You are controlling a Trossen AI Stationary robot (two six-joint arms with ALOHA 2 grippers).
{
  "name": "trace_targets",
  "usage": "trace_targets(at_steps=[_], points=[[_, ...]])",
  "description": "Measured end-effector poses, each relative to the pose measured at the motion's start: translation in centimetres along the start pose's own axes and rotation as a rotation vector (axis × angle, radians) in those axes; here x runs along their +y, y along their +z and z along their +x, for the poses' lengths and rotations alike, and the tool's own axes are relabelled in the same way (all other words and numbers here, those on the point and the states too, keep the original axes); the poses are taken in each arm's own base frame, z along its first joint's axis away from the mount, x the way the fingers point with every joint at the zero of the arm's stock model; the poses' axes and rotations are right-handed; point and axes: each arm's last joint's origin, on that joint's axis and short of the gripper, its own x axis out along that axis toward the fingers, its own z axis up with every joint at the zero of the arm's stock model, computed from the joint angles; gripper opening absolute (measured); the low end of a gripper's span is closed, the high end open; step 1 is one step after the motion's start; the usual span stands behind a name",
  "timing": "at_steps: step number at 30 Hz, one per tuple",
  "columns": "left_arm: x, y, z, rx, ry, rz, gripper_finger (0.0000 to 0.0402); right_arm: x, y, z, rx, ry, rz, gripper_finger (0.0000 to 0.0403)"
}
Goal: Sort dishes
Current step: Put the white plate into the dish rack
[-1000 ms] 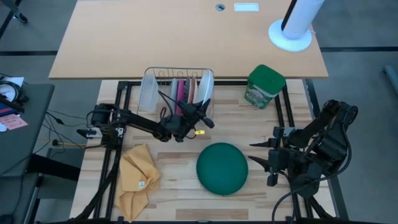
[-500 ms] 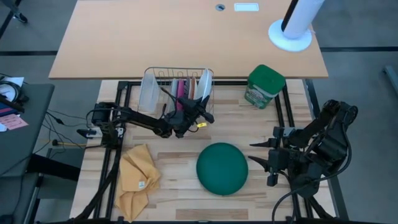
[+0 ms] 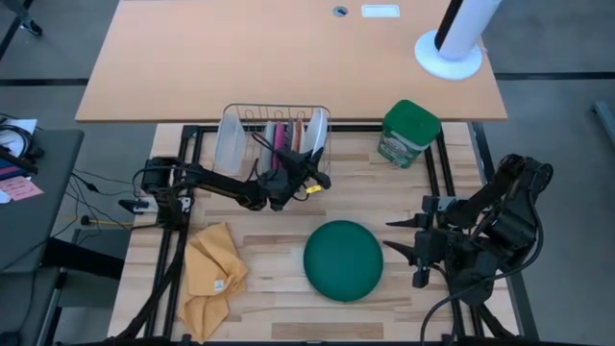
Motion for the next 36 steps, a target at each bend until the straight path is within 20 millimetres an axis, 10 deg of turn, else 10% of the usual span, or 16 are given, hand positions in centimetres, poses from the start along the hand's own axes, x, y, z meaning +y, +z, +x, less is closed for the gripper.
trace_targets(at_steps=[36], points=[[-0.7, 0.4, -1.2, -0.033, 0.078, -0.021, 0.0010, -0.2, 0.1, 0.3, 0.004, -0.011, 0.006, 0.0179]])
